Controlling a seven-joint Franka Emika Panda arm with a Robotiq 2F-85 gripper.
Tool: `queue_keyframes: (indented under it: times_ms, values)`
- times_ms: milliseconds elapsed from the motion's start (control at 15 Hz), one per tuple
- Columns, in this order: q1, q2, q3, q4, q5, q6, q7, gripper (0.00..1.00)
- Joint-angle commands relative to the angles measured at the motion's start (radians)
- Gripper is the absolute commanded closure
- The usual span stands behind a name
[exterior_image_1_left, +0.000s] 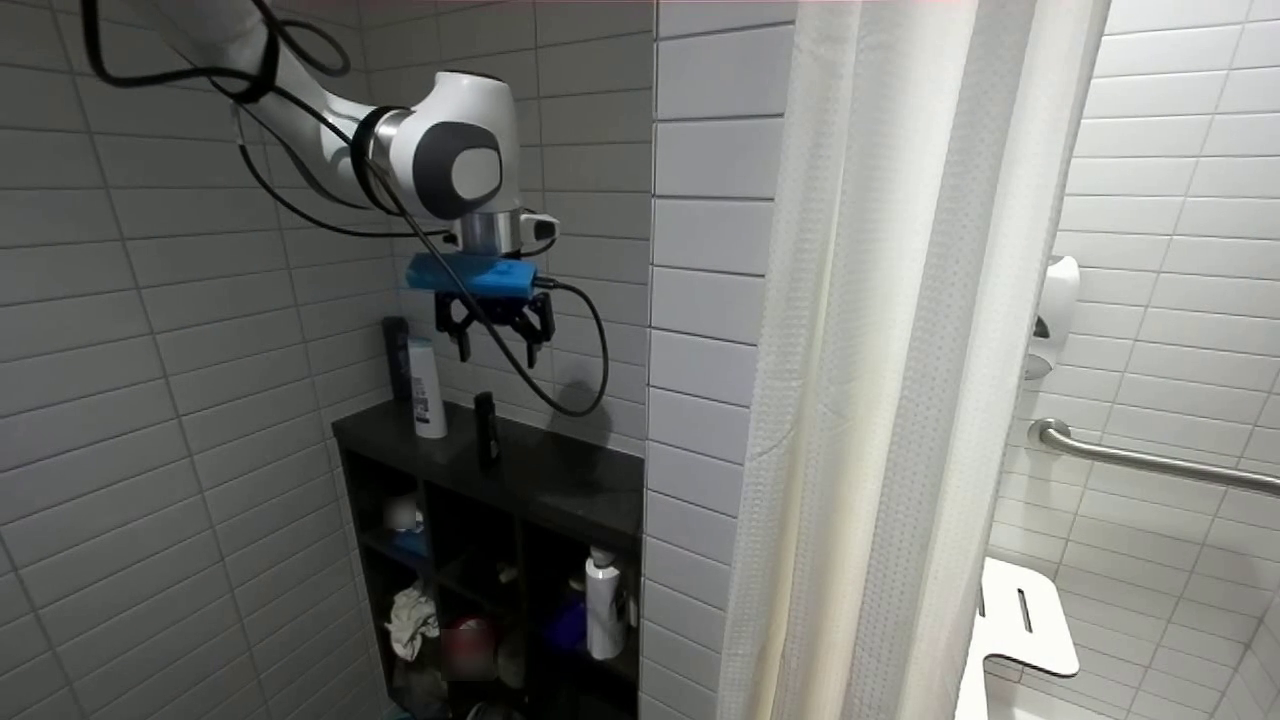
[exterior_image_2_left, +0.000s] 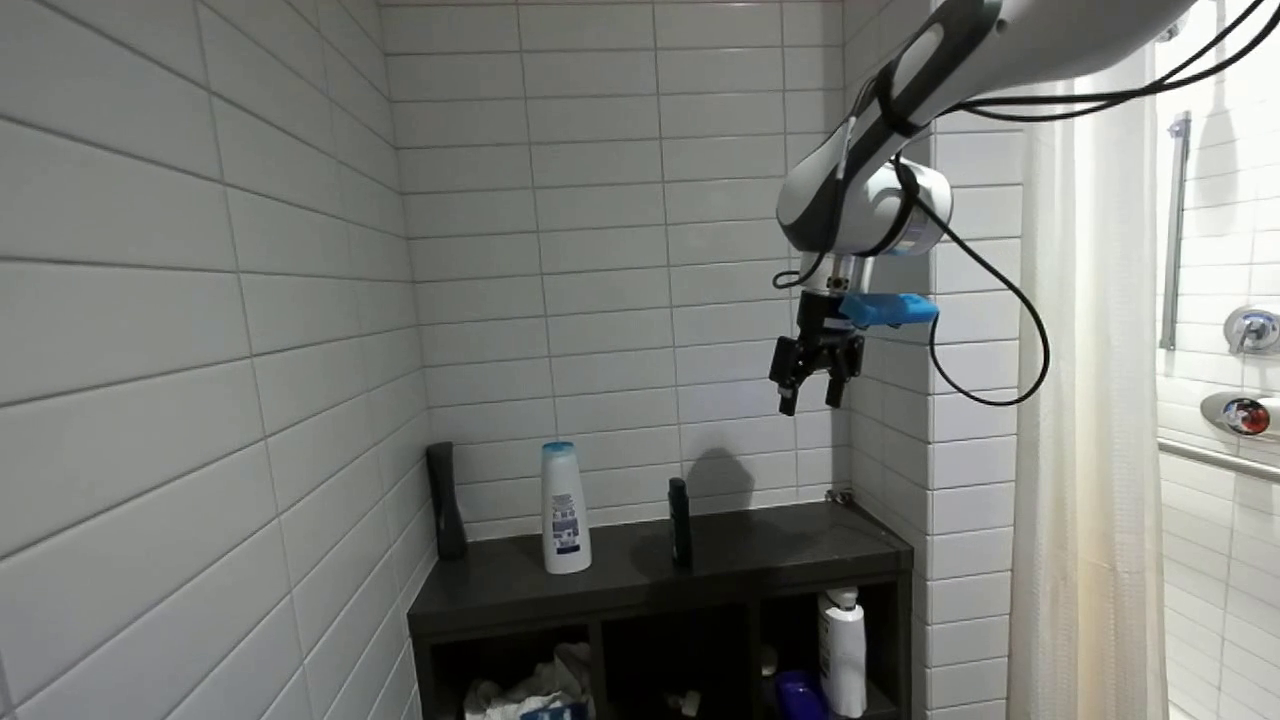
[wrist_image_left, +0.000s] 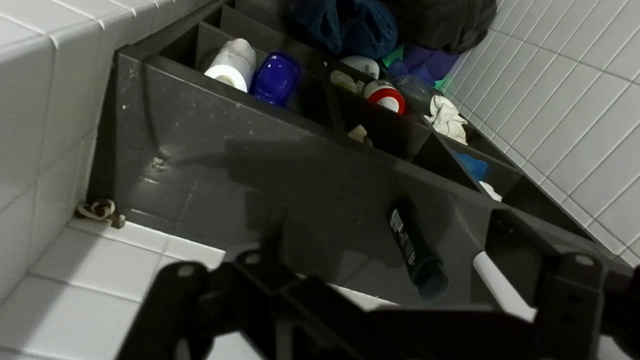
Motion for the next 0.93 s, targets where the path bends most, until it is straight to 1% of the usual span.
queue_keyframes:
  times_ms: [0, 400, 867]
  values:
    - [-0.013, 0.074, 0.021, 0.094, 0.015, -0.038, -0.040, 0.00]
    - [-0.021, 0.132, 0.049, 0.156, 0.005, -0.070, -0.091, 0.00]
    - [-0.019, 0.143, 0.068, 0.166, -0.017, -0.075, -0.144, 0.00]
